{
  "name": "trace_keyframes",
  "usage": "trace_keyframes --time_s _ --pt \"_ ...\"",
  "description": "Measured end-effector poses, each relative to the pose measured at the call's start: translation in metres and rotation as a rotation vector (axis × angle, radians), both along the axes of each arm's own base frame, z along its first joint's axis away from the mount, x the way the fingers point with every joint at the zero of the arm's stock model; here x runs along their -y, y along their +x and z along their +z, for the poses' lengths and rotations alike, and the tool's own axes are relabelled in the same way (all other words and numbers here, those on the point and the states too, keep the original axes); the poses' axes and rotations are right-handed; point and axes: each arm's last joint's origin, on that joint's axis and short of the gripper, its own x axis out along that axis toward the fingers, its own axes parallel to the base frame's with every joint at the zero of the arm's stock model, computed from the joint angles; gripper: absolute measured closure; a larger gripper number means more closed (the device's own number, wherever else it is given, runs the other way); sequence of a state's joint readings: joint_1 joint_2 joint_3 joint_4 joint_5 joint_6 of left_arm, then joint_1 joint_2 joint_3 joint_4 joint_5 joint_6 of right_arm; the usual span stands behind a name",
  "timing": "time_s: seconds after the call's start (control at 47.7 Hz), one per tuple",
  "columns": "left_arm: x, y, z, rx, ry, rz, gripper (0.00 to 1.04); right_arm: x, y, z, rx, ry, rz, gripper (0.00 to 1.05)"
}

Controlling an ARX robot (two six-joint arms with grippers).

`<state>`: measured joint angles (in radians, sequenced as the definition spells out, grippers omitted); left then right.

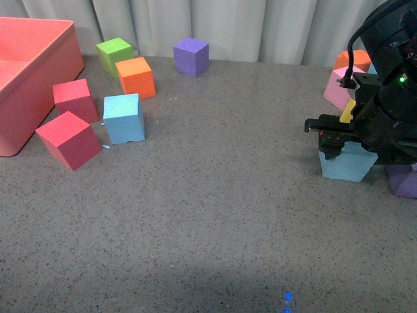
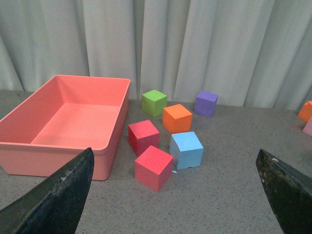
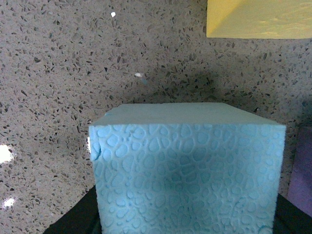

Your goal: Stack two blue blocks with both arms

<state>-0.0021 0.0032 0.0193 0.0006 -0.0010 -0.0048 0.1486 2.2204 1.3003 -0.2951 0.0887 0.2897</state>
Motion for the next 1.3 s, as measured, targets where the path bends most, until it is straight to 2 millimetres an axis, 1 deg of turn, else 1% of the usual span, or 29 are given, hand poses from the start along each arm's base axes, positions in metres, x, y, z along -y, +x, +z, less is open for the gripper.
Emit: trace_keyframes --time_s 0.042,0.084,0.168,0.23,0.377,0.398,0.503,0.545,0.628,0.712,0.859,0.943,1.131,1.152,1.257,1.278,1.299 --pt "0.0 0.0 0.0 0.0 0.0 0.0 0.07 0.0 0.001 0.001 0.001 0.001 0.002 0.53" --pt "0.0 0.0 0.0 0.0 0.0 0.0 0.07 -0.001 0.001 0.001 0.002 0.006 0.007 0.55" --pt "0.0 0.0 0.0 0.0 0.0 0.0 0.07 -0.006 0.001 0.004 0.015 0.021 0.026 0.58" --pt "0.0 0.0 0.0 0.0 0.0 0.0 0.07 -0.014 0.001 0.009 0.026 0.041 0.05 0.58" --pt "0.0 0.0 0.0 0.0 0.0 0.0 0.07 -0.046 0.008 0.028 0.07 0.073 0.13 0.59" --pt "0.0 0.0 0.0 0.0 0.0 0.0 0.07 -0.054 0.01 0.031 0.077 0.075 0.146 0.59" --pt "0.0 0.0 0.0 0.0 0.0 0.0 0.07 -0.072 0.016 0.037 0.091 0.084 0.184 0.59" --pt "0.0 0.0 0.0 0.0 0.0 0.0 0.07 -0.085 0.02 0.038 0.095 0.089 0.209 0.59" --pt "0.0 0.0 0.0 0.0 0.0 0.0 0.07 -0.106 0.025 0.034 0.084 0.1 0.254 0.59" --pt "0.0 0.0 0.0 0.0 0.0 0.0 0.07 -0.12 0.029 0.026 0.059 0.095 0.278 0.59" --pt "0.0 0.0 0.0 0.0 0.0 0.0 0.07 -0.136 0.036 0.016 0.037 0.069 0.313 0.59" --pt "0.0 0.0 0.0 0.0 0.0 0.0 0.07 -0.143 0.039 0.013 0.027 0.065 0.325 0.59" --pt "0.0 0.0 0.0 0.0 0.0 0.0 0.07 -0.148 0.043 0.011 0.015 0.062 0.325 0.59" --pt "0.0 0.0 0.0 0.0 0.0 0.0 0.07 -0.148 0.043 0.01 0.012 0.063 0.323 0.59" --pt "0.0 0.0 0.0 0.0 0.0 0.0 0.07 -0.149 0.043 0.008 0.016 0.075 0.309 0.4" --pt "0.0 0.0 0.0 0.0 0.0 0.0 0.07 -0.149 0.043 0.009 0.023 0.08 0.303 0.34" --pt "0.0 0.0 0.0 0.0 0.0 0.0 0.07 -0.149 0.044 0.009 0.026 0.082 0.3 0.33"
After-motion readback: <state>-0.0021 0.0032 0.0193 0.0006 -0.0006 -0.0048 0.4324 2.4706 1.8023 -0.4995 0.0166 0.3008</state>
